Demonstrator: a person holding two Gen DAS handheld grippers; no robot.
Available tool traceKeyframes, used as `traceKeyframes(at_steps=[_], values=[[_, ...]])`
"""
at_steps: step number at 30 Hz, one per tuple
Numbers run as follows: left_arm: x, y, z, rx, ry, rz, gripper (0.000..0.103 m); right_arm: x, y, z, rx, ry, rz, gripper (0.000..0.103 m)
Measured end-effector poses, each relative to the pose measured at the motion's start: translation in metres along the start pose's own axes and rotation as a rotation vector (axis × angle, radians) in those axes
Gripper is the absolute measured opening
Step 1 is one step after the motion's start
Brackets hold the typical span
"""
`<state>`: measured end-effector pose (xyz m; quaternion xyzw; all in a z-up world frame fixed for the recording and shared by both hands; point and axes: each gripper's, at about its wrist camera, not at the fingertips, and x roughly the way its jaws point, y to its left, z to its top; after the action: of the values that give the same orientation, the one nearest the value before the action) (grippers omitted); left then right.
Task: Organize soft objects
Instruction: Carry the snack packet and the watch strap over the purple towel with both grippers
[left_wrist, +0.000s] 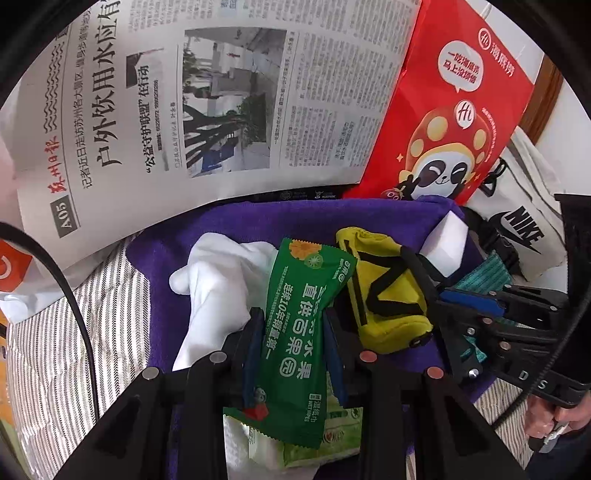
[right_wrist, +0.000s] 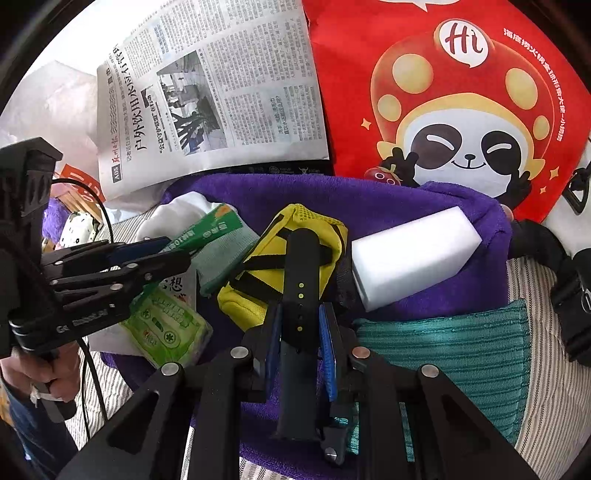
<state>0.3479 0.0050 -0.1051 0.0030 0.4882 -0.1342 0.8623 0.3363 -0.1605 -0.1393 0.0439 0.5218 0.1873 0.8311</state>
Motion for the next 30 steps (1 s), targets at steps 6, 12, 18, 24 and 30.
traceKeyframes(at_steps=[6,12,18,24,30], values=[[0.014,-0.008,-0.001,0.023,0.019,0.022,0.030,0.004,-0.005,0.001,-0.005,0.003,0.022,0.021],[0.020,-0.009,-0.002,0.033,0.029,0.026,0.031,0.004,-0.006,0.003,-0.012,0.005,0.028,0.021],[0.026,-0.011,-0.002,0.032,0.034,0.028,0.033,0.004,-0.003,0.005,-0.022,0.007,0.019,0.021],[0.029,-0.014,-0.002,0.036,0.036,0.034,0.033,0.005,-0.001,0.007,-0.032,0.013,0.008,0.022],[0.037,-0.016,-0.005,0.038,0.046,0.038,0.034,0.006,0.003,0.008,-0.047,0.013,-0.011,0.022]])
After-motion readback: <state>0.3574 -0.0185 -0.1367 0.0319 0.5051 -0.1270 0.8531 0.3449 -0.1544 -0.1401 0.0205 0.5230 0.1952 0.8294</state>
